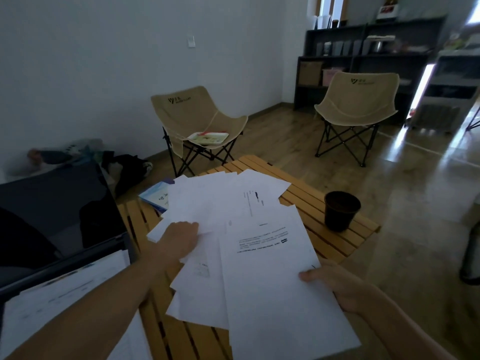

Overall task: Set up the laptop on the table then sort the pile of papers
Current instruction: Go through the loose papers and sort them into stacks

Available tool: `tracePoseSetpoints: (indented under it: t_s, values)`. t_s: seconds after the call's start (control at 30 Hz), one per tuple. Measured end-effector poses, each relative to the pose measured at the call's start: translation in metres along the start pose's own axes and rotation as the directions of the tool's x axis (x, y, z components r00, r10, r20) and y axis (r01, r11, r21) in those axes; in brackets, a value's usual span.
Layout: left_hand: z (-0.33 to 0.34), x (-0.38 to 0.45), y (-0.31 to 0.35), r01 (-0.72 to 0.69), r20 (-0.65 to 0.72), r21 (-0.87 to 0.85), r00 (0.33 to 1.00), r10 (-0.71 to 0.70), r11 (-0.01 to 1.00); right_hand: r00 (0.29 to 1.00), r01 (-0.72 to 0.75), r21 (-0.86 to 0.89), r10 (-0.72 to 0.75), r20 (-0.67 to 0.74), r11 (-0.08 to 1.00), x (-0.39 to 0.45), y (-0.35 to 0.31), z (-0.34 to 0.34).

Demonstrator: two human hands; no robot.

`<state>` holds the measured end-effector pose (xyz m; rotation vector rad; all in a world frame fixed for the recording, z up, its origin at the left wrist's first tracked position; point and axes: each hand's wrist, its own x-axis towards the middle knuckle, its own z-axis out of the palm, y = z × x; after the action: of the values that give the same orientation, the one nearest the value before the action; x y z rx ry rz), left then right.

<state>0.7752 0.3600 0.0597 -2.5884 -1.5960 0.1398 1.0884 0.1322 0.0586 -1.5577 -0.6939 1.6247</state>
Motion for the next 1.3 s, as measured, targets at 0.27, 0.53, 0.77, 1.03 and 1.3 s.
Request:
tracePoseSetpoints:
  t_s: [0.27,0.53,0.77,1.03,1.3]
  values:
    - [-0.025,-0.075,0.029,0.045,-0.304,-0.43,0.933,-0.191,0.902,0.993,0.0,-0.003,-0.001,-0.117,1.0,0.004,0.001,0.024]
    - [-0.021,-0.16,0.119,-0.457,0.071,-0.098,0.883,0.464,0.884,0.987,0.136,0.158,-0.12,-0.103,0.978,-0.003,0.001,0.026]
    - [-0.025,-0.056,0.042,-0.273,-0.157,-0.379,0.961,0.23,0.884,0.973,0.102,-0.133,-0.126,-0.192,0.986,0.009,0.007,0.03]
    - [-0.017,0.031,-0.039,0.061,0.254,-0.351,0.967,0.032,0.934,0.972,0.163,-0.061,-0.171,-0.158,0.985,0.025,-0.016,0.033]
    - [0.015,-0.006,-0.031,-0.182,-0.232,-0.08,0.959,0.159,0.98,0.981,0.114,0.061,-0.102,-0.167,0.992,0.033,-0.008,0.035]
